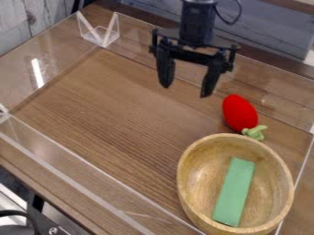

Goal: Move the red object to the left side of the table

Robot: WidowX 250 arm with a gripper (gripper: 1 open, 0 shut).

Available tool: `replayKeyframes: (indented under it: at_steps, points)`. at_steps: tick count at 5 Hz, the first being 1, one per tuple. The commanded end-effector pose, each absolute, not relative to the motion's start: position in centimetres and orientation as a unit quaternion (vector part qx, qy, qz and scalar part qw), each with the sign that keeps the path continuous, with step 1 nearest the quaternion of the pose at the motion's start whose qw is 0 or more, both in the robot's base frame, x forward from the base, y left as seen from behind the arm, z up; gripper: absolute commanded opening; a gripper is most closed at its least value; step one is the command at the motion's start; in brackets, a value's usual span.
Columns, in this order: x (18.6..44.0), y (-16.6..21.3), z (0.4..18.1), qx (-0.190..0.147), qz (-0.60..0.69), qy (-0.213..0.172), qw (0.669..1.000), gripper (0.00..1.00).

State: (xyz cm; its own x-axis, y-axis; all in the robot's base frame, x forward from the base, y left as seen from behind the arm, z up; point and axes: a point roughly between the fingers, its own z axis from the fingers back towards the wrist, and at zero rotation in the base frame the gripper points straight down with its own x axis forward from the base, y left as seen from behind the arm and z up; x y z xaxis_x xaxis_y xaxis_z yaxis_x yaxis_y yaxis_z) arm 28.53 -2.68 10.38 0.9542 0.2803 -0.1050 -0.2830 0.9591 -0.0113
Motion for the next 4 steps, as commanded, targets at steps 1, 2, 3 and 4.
replayKeyframes:
  at_steps: [1, 2, 3, 4]
  points:
    - [29.2, -4.1, 10.2, -0.032, 0.220, 0.024, 0.975, 1.00]
    - [29.8, -5.3, 9.3, -0.052, 0.282, 0.016, 0.958, 1.00]
    - [30.3, -6.3, 7.7, -0.067, 0.331, 0.010, 0.941, 0.00]
    - [31.0, -7.1, 6.4, -0.079, 0.363, 0.000, 0.928, 1.00]
